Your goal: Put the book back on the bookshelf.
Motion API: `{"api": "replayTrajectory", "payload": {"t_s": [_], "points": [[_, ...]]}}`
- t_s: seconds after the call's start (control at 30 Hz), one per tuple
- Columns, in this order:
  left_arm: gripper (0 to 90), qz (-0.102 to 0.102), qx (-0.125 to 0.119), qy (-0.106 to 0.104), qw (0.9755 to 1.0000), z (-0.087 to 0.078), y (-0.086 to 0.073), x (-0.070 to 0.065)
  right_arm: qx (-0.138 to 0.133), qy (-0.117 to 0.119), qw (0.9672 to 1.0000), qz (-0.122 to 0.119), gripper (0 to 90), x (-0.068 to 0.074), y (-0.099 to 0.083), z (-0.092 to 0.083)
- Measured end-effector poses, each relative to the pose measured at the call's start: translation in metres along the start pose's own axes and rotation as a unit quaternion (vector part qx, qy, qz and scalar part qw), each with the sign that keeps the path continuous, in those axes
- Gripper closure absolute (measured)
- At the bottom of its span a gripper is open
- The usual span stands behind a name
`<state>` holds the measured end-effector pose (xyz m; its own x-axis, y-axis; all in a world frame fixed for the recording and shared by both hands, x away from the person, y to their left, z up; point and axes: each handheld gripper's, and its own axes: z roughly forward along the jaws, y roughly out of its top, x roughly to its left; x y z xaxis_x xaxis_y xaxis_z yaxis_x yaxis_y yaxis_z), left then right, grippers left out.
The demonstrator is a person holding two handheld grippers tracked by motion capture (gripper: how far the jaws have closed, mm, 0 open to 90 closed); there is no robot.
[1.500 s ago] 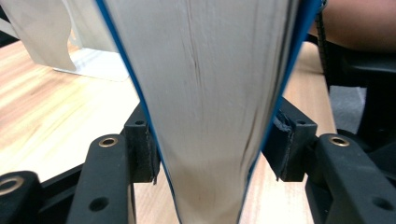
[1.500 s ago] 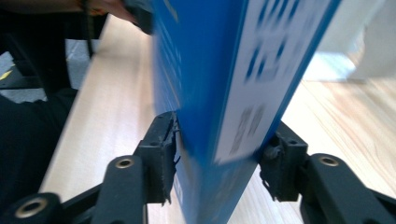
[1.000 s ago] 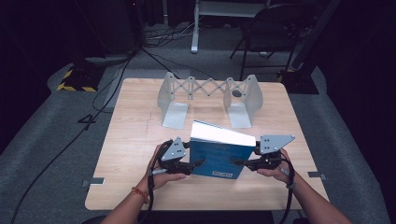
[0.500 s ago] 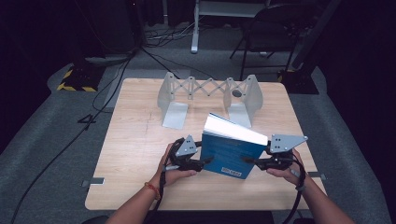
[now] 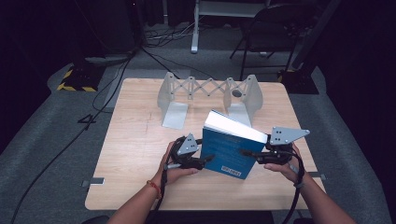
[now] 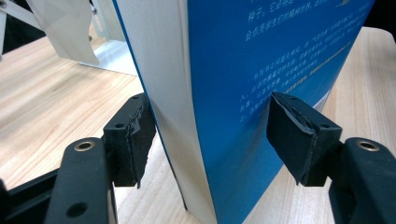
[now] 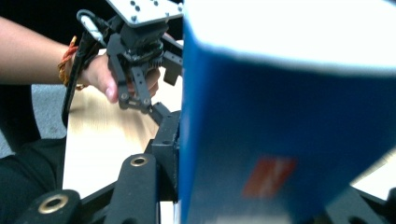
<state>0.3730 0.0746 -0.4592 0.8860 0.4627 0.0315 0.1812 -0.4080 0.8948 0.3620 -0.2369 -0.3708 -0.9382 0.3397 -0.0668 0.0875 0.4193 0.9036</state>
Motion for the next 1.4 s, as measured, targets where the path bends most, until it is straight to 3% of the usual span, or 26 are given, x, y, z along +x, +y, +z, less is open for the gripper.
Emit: {"api": "replayTrajectory", "payload": {"t_s": [0.13,0.27,0.3,0.37,0.47,0.6,0.7,0.87,1.17,1.27,1.4], "points": [[30.7,-0.015,0.009,-0.008,0.9998,-0.011,-0.007,0.006,0.001,0.003,1.0000,0.001,60.5,0.000,0.001,0.000],[22.8,-0.041,0.038,0.017,0.9983,-0.039,-0.027,0.018,0.010,0.004,0.9999,0.004,60.7,0.000,0.003,0.000],[21.3,-0.041,0.038,0.017,0.9983,-0.039,-0.027,0.018,0.010,0.004,0.9999,0.004,60.7,0.000,0.003,0.000],[21.0,-0.049,0.072,0.051,0.9949,-0.057,-0.042,0.024,0.012,0.000,0.9999,0.009,60.5,0.000,0.003,0.000],[20.8,-0.056,0.099,0.076,0.9906,-0.074,-0.057,0.029,0.012,-0.004,0.9999,0.011,60.3,0.001,0.003,0.001],[21.1,-0.071,0.115,0.095,0.9862,-0.090,-0.073,0.033,0.010,-0.004,0.9999,0.009,60.3,0.002,0.003,0.001],[21.1,-0.081,0.120,0.101,0.9842,-0.098,-0.082,0.034,0.014,-0.002,0.9999,0.008,60.5,0.003,0.004,0.001],[21.5,-0.093,0.109,0.105,0.9841,-0.102,-0.085,0.035,0.022,-0.002,0.9997,0.011,60.8,0.002,0.006,0.001],[22.8,-0.085,0.133,0.107,0.9817,-0.097,-0.088,0.037,0.042,0.004,0.9991,0.009,61.3,0.000,0.016,-0.001],[24.3,-0.099,0.136,0.088,0.9818,-0.096,-0.090,0.039,0.041,0.000,0.9991,0.007,61.5,-0.002,0.022,-0.004],[24.1,-0.104,0.142,0.090,0.9803,-0.097,-0.092,0.041,0.038,-0.010,0.9992,0.011,61.6,-0.007,0.025,-0.008]]}}
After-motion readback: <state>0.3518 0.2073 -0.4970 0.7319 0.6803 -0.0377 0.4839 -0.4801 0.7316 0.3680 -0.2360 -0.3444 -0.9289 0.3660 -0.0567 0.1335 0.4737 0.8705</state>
